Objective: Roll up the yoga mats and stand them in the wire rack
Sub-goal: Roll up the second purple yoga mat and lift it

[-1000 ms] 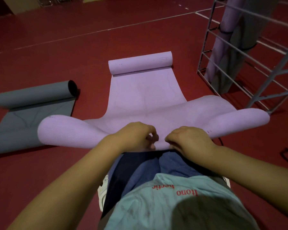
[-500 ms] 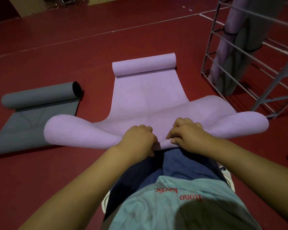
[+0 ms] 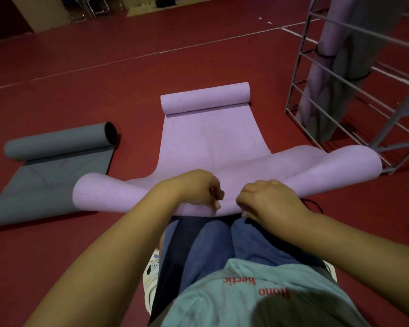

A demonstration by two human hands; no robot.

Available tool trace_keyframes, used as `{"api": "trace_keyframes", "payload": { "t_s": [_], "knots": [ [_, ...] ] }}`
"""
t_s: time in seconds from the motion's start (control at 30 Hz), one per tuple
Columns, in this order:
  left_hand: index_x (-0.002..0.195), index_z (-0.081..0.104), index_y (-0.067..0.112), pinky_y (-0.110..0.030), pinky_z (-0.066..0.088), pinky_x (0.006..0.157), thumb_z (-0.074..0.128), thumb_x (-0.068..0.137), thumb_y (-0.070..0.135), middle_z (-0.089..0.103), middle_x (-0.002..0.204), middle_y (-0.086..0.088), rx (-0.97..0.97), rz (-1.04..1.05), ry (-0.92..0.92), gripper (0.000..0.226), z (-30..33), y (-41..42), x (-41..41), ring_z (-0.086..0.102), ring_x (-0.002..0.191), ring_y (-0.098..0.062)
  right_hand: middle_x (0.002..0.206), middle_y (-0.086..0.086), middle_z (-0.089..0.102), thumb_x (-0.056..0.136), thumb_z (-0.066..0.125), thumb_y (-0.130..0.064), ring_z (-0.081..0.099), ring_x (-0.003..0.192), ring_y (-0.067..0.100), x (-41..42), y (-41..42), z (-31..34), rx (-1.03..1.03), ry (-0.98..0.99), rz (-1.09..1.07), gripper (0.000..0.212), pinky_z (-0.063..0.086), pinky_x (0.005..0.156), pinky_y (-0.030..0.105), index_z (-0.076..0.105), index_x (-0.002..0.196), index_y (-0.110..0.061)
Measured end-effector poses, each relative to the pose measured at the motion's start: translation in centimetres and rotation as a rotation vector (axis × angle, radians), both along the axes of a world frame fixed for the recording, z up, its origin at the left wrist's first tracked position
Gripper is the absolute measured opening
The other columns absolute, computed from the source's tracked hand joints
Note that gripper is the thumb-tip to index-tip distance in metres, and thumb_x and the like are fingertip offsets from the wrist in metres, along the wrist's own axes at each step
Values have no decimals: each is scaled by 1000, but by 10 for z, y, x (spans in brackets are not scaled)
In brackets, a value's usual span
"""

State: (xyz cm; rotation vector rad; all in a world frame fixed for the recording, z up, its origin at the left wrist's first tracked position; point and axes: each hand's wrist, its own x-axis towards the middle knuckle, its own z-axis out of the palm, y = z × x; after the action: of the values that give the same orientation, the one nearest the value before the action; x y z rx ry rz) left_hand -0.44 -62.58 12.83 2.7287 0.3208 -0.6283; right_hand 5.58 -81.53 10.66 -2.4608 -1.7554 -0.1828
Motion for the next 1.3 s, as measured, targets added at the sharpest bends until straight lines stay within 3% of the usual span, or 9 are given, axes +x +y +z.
{"api": "trace_keyframes", "payload": {
  "t_s": [0.13, 0.23, 0.43, 0.63, 0.73, 0.83, 0.97, 1.13, 1.3],
  "knots": [
    [75, 58, 22, -15, 36, 64, 69, 80, 23, 52, 65, 29, -101, 55, -26, 13, -2, 2, -1, 52, 68, 5, 74, -1, 66, 59, 82, -20, 65, 65, 24, 6, -1, -9, 25, 103, -43, 19, 50, 52, 28, 70, 75, -21],
    [71, 61, 15, -19, 42, 71, 64, 78, 18, 60, 72, 28, -123, 111, -31, 8, -2, -2, -7, 59, 78, 0, 112, -3, 64, 89, 58, -26, 60, 104, 22, 10, 6, -4, -40, 134, -82, 23, 48, 82, 33, 67, 110, -26],
    [119, 64, 24, -30, 26, 70, 56, 89, 38, 48, 108, -8, 522, -236, -224, 34, -1, -28, -32, 46, 106, -29, 127, -6, 59, 90, 59, -33, 54, 116, 19, 18, 17, 5, -158, 278, -159, 31, 43, 96, 32, 62, 121, -33],
    [46, 61, 19, -16, 27, 37, 90, 14, 22, 51, 51, 2, 615, -177, -377, 44, -22, -35, -45, 53, 45, -17, 125, -6, 62, 87, 64, -30, 53, 117, 16, 28, 24, 12, -210, 377, -204, 32, 43, 96, 28, 65, 119, -32],
    [70, 69, 21, -22, 37, 47, 88, 46, 25, 60, 69, 1, 572, -200, -305, 31, -17, -31, -44, 61, 64, -19, 122, -5, 64, 88, 64, -27, 55, 115, 16, 34, 28, 17, -220, 423, -206, 30, 44, 93, 28, 67, 117, -30],
    [109, 66, 20, -30, 41, 74, 52, 90, 27, 61, 104, -4, 483, -164, -318, 24, -14, -15, -33, 58, 98, -26, 126, -2, 62, 92, 58, -24, 54, 116, 18, 37, 33, 19, -238, 426, -168, 29, 41, 95, 27, 66, 120, -25],
    [108, 70, 21, -30, 44, 78, 55, 89, 37, 66, 105, -6, 304, -136, -253, 29, -1, -3, -21, 59, 97, -26, 119, -1, 62, 93, 54, -27, 56, 111, 23, 33, 24, 12, -143, 184, -80, 25, 43, 90, 33, 67, 114, -25],
    [107, 71, 26, -22, 40, 76, 66, 81, 36, 68, 108, 2, 161, -119, -171, 28, 8, 10, -9, 58, 97, -18, 83, -3, 67, 52, 88, -29, 65, 74, 24, 33, -5, -3, 58, 28, -37, 36, 48, 60, 33, 69, 81, -21],
    [121, 62, 20, -21, 36, 77, 65, 86, 34, 67, 115, 1, 114, -99, -67, 38, 18, 13, 5, 56, 104, -17, 113, -2, 65, 77, 74, -28, 61, 104, 23, 42, 5, -1, 5, 145, -93, 37, 46, 84, 33, 67, 112, -22]
  ]
}}
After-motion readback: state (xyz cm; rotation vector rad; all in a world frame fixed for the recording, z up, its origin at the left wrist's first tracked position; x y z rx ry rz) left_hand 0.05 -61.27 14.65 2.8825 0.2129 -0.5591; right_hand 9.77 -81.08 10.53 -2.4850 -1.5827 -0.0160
